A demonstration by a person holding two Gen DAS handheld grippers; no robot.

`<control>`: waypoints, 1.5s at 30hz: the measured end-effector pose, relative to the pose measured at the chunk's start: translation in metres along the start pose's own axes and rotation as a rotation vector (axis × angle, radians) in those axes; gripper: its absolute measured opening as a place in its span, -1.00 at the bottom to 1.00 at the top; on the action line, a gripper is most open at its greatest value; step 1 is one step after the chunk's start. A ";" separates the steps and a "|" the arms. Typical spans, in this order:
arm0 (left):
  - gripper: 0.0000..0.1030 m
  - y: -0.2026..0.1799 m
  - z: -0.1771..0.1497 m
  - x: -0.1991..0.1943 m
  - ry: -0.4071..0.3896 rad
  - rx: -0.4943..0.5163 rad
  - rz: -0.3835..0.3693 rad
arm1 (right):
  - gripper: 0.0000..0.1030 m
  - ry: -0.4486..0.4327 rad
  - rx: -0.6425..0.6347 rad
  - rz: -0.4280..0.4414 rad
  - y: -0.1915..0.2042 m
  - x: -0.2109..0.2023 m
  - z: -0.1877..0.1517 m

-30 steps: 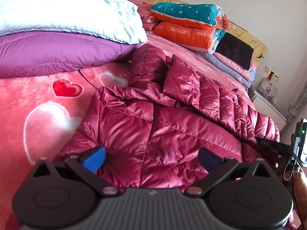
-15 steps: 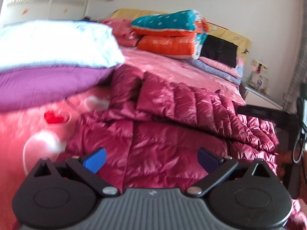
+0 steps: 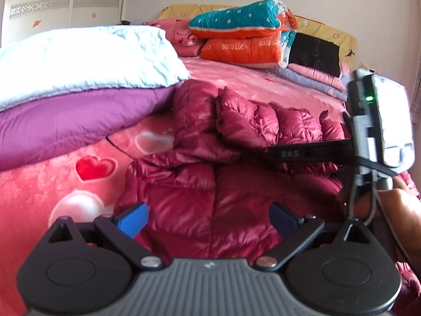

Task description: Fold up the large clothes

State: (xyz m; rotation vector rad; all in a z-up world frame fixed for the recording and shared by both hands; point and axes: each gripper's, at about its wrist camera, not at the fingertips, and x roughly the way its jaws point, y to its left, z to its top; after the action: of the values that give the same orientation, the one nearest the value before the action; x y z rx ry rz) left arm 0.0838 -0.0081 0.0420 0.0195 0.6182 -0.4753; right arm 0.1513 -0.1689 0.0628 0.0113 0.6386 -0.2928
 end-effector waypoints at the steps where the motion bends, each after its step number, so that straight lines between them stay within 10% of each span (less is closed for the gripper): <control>1: 0.91 0.000 -0.001 0.002 0.003 -0.002 -0.001 | 1.00 0.001 0.000 -0.002 0.000 0.004 -0.001; 8: 0.91 0.001 0.001 -0.005 -0.005 -0.027 -0.020 | 1.00 -0.022 0.051 0.041 -0.020 -0.011 0.000; 29: 0.91 0.007 -0.030 -0.120 -0.046 0.032 0.055 | 1.00 -0.001 0.318 -0.029 -0.157 -0.248 -0.110; 45: 0.91 0.015 -0.051 -0.216 -0.110 -0.128 0.094 | 1.00 0.169 0.330 0.198 -0.165 -0.340 -0.171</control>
State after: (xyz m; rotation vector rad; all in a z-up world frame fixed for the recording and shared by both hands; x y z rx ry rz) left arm -0.0915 0.1046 0.1195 -0.0986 0.5364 -0.3429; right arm -0.2531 -0.2195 0.1389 0.4168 0.7448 -0.2041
